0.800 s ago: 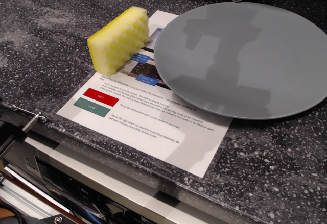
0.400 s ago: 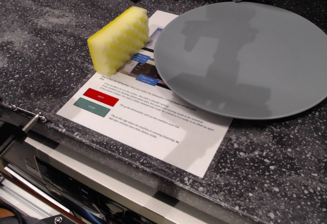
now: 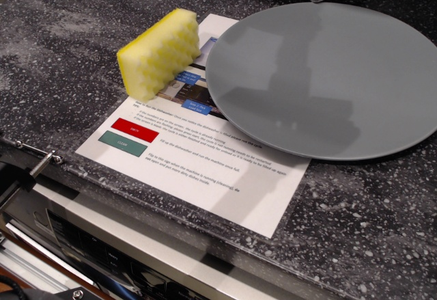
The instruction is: Pick up sponge and wipe plate
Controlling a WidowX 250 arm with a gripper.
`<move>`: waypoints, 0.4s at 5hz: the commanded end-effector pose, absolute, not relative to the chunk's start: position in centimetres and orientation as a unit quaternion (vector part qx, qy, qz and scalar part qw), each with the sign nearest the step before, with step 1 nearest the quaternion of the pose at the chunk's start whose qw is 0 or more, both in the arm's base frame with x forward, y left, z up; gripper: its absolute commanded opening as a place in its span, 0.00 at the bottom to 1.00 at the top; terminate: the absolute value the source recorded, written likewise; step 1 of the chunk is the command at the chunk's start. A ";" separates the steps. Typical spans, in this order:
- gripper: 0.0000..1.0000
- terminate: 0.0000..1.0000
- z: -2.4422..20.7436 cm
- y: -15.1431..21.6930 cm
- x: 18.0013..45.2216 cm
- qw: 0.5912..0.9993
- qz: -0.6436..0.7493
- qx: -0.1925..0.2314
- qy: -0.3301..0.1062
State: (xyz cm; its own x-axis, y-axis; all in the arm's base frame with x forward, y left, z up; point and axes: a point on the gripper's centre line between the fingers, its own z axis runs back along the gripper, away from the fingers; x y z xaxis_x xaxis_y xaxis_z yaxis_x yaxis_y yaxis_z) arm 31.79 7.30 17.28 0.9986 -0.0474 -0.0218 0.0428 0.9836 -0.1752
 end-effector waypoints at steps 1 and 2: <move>1.00 0.00 17.3 11.0 33.3 0.997 -0.043 -0.055 -0.031; 1.00 0.00 15.5 12.3 33.9 0.998 -0.055 -0.034 -0.023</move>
State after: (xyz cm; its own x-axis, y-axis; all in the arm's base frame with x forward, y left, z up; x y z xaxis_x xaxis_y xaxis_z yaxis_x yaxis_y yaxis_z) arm 33.70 12.18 13.40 0.9941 -0.1072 0.0158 0.1082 0.9901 -0.0895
